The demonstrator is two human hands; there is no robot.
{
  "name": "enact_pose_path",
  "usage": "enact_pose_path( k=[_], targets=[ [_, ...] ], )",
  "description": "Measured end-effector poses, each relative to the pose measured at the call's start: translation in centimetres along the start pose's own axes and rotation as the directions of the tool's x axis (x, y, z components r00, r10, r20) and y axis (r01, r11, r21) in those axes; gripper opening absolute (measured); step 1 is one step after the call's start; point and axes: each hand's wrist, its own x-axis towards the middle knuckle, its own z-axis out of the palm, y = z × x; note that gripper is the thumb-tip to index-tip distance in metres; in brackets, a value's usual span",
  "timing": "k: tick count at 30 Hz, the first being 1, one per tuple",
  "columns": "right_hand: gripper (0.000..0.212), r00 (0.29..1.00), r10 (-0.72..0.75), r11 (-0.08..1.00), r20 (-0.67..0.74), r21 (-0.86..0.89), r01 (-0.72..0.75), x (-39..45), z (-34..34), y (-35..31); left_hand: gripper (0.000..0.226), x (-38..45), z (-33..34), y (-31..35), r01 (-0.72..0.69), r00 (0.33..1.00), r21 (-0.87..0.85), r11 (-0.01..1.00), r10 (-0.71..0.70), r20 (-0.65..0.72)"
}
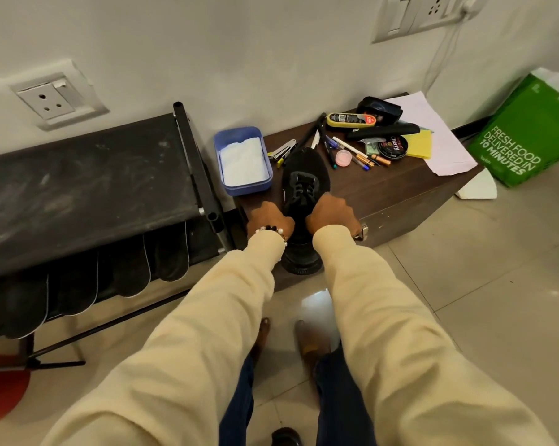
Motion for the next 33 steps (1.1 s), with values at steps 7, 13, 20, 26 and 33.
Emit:
enact_pose_path(
  k=[7,13,20,26,33],
  targets=[
    [0.055,0.988,-0.011,0.981,0.157,0.194,-0.020,0.5,-0.4,1.1,0.043,0.2,-0.3,0.8,-0.022,0.999,0.211,0.977,0.014,0.038],
    [0.042,0.877,-0.027,0.812,0.479,0.522,-0.260,-0.1,-1.8,2.6,0.062,0.3,-1.2,0.2,0.132,0.942,-0.148,0.980,-0.078,0.328],
    [0.035,0.895,-0.049,0.701,0.444,0.653,-0.286,-3.2,-3.0,3.4,0.025,-3.4,-1.3,-0.5,0.135,0.954,-0.464,0.876,0.011,0.300],
    [0.042,0.949,-0.030,0.611,0.315,0.757,-0.232,-7.7,-5.2,8.2,0.024,-8.9,-0.8,0.0,0.020,0.951,-0.520,0.854,0.145,0.273],
    [0.051,0.987,0.135,0.614,0.086,0.775,-0.152,-12.1,-5.6,18.3,0.033,-14.9,6.5,2.4,-0.063,0.890,-0.453,0.889,0.256,0.378]
  ],
)
